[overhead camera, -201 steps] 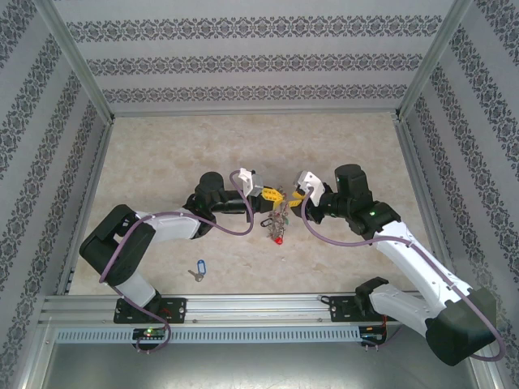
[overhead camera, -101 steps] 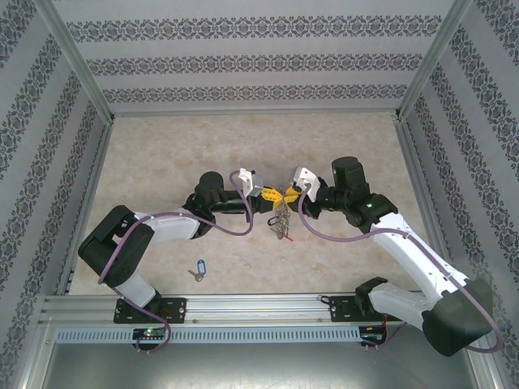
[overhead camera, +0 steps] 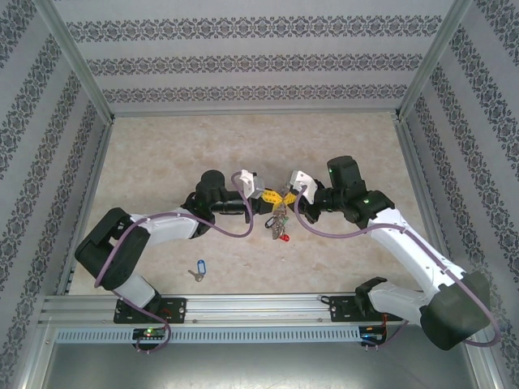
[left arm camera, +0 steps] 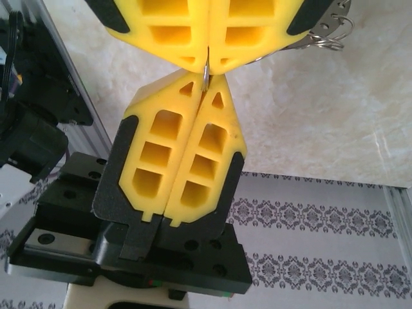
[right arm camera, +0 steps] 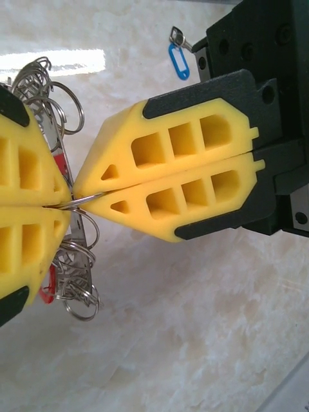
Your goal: Put the keys on the keyring
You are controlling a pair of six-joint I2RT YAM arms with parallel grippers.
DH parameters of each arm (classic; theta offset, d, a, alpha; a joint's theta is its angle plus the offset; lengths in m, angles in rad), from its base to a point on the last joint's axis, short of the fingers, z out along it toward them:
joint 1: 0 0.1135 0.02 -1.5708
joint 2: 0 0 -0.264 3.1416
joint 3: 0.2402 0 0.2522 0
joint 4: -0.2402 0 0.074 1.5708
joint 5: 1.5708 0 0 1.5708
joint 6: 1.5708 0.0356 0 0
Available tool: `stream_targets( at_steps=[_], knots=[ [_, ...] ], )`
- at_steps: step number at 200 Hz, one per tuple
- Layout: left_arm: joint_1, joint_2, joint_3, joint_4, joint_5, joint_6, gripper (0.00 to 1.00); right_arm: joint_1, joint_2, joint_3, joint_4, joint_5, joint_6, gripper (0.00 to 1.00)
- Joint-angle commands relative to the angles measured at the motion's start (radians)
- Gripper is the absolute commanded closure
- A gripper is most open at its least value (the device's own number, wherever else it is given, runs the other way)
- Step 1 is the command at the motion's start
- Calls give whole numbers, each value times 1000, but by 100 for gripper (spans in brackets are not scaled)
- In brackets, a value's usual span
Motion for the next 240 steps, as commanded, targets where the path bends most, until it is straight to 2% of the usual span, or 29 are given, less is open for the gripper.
stream_targets(
  at_steps=[1, 16, 46, 83, 193, 222, 232, 240],
  knots=[
    [-10, -77, 84, -337, 15, 264, 89, 13, 3, 82, -94, -1, -63, 100],
    [-10, -101, 128, -542, -1, 390, 84, 28, 17, 118, -159, 28, -92, 100],
    [-9, -117, 179, -704, -25, 500, 81, 70, 45, 171, -240, 101, -137, 100],
    [-10, -109, 196, -675, -25, 486, 78, 100, 69, 207, -254, 119, -134, 100],
    [-11, -121, 186, -606, -20, 446, 80, 136, 107, 231, -256, 148, -107, 100],
    [-11, -117, 188, -618, -19, 449, 92, 138, 103, 229, -227, 141, -80, 100],
    [-11, -117, 188, -618, -17, 449, 100, 138, 103, 227, -226, 140, -81, 100],
    [-13, -118, 186, -613, -22, 446, 100, 138, 106, 230, -230, 148, -80, 100]
  ],
)
